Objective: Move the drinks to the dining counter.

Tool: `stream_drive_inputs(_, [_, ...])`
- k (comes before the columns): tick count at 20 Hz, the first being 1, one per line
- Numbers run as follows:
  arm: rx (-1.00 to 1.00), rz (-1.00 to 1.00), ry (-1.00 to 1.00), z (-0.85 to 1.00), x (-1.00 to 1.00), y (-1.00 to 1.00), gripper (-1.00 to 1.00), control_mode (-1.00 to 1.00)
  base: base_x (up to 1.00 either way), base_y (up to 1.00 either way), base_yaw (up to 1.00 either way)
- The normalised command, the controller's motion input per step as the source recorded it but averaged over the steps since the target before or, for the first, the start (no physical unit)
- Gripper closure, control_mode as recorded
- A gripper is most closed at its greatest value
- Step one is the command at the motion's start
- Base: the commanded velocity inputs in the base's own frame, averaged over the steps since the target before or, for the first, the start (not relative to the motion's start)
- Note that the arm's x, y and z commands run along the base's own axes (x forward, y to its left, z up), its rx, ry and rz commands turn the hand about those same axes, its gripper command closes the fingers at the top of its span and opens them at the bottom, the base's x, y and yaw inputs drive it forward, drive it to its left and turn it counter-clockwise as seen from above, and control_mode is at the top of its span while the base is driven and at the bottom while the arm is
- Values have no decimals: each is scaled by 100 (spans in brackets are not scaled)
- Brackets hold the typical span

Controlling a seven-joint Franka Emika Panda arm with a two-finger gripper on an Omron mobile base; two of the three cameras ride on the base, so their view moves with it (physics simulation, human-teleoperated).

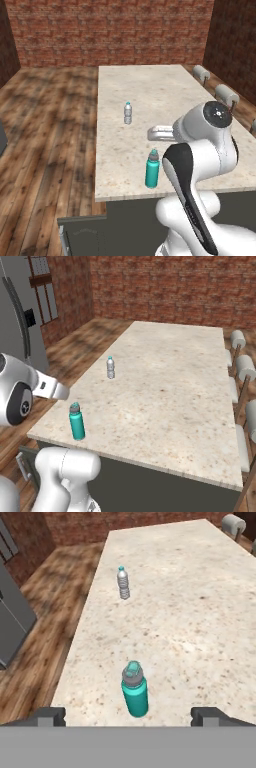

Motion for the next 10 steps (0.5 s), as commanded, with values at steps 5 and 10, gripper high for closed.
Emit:
stream_drive_inputs(5, [0,3,-9,38,-49,-7,-100,-100,0,0,0])
stream_drive_inputs(10, [0,4,5,53,-46,-1,-100,-100,0,0,0])
